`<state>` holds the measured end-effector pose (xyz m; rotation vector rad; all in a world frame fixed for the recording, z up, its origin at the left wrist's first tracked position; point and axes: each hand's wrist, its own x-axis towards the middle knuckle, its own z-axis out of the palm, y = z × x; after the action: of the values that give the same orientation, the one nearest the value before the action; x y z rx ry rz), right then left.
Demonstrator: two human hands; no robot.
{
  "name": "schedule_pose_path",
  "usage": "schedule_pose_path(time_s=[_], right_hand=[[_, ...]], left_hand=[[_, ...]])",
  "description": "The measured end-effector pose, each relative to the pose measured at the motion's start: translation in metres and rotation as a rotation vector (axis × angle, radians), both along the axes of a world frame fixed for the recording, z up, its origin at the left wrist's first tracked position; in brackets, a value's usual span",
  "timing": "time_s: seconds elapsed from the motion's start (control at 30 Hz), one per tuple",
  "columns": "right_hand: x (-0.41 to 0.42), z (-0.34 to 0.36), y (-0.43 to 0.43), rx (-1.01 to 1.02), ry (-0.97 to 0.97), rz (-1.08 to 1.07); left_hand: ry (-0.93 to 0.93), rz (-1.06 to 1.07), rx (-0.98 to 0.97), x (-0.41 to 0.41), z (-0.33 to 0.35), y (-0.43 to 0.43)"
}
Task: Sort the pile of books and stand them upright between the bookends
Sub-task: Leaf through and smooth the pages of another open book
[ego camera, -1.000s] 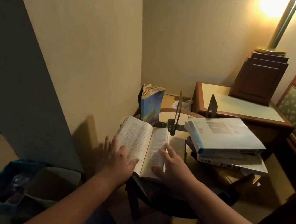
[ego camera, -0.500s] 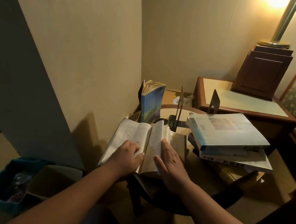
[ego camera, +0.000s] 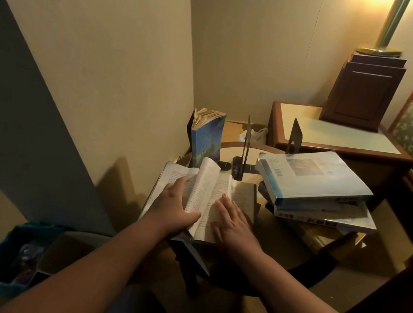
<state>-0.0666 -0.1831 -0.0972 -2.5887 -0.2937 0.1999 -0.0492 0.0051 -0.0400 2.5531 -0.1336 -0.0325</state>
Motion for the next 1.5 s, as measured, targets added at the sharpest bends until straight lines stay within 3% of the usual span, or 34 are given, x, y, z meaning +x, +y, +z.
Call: schedule_pose_path(time_s=[0.13,0.23,0.4,0.6,0.8,0.9,1.07,1.17,1.3,1.5], right_hand=[[0.003,0.015,0.002,-0.043,-0.004,-0.038],[0.013,0.027,0.007,-0.125,-0.026,-0.038],[0.02,0.018,0.02,-0.193,0.02,-0.001],[0.017,0.01,0.017,-0.197,0.025,0.015],[0.015,0.008,0.017,-0.18,0.024,0.005],[0.014,0.006,0.017,-0.156,0.016,-0.005],[0.016,0.004,0.016,-0.131,0.022,0.004],[0.017,0.002,0.014,-0.126,0.014,0.01],[0.019,0.002,0.005,-0.126,0.019,0.047],[0.029,0.006,-0.016,-0.075,0.058,0.157]], left_hand=[[-0.203,-0.118,0.262,-0.002,-0.001,0.01],[-0.217,-0.161,0.432,-0.003,-0.009,0.014],[-0.169,-0.122,0.544,-0.005,-0.015,0.008],[-0.111,-0.094,0.456,-0.003,-0.012,0.01],[-0.25,0.212,0.073,0.001,-0.003,0.028],[-0.244,0.232,0.105,0.007,-0.013,0.046],[-0.201,-0.068,0.573,0.01,-0.018,0.051],[-0.14,-0.343,0.686,0.008,-0.022,0.042],[-0.036,-0.485,0.527,-0.006,-0.042,0.036],[-0.059,-0.394,0.206,-0.041,-0.068,0.035]])
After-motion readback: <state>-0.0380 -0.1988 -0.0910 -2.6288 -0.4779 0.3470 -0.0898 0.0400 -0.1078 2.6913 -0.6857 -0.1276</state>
